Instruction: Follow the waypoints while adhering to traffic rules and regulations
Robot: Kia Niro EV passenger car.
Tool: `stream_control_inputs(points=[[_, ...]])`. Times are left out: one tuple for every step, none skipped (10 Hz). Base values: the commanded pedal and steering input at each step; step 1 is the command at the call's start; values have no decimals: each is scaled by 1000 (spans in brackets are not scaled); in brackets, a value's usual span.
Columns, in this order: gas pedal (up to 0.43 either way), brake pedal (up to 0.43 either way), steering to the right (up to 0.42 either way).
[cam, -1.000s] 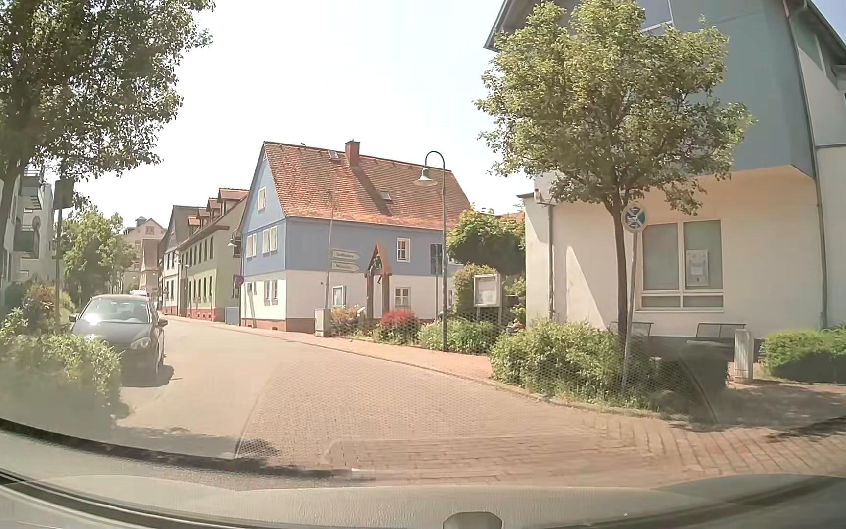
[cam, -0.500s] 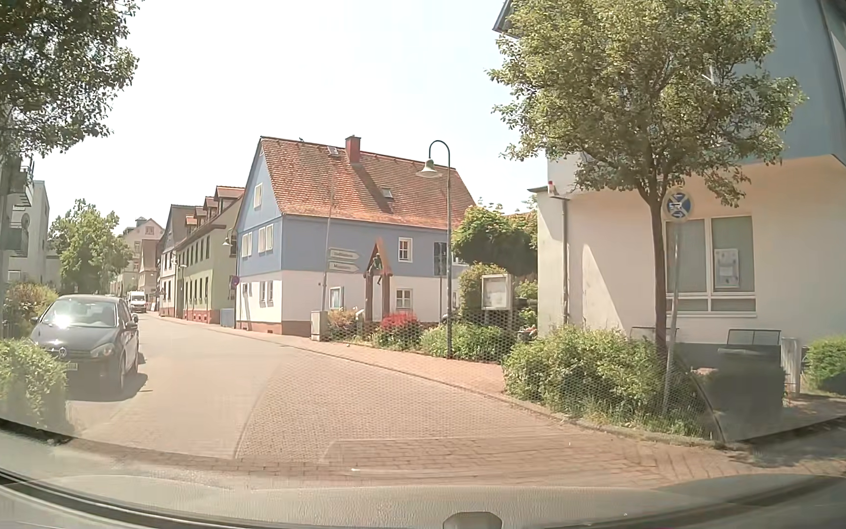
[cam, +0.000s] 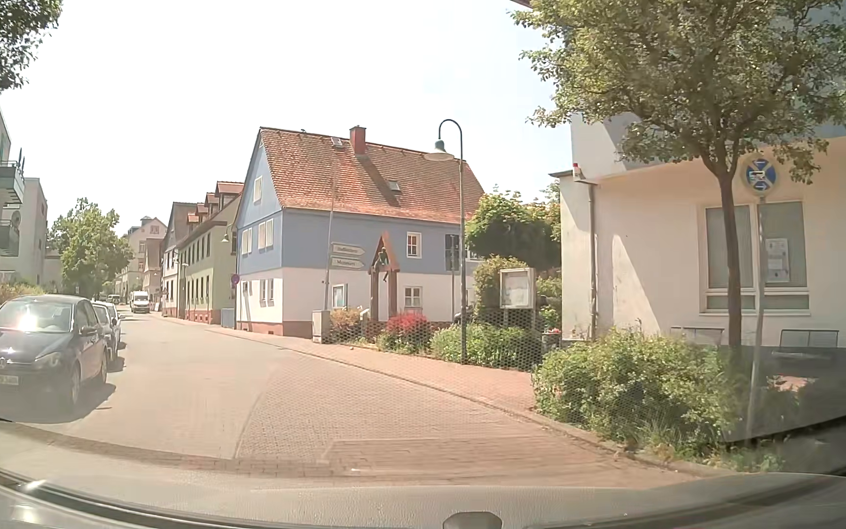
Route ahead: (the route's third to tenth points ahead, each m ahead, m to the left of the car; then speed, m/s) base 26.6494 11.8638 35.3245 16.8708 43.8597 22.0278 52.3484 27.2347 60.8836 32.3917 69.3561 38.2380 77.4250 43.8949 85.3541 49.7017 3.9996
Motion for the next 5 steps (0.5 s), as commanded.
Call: stream_control_inputs(points=[[299,0,-98],[299,0,-109],[299,0,-120],[299,0,-135],[299,0,-145]])
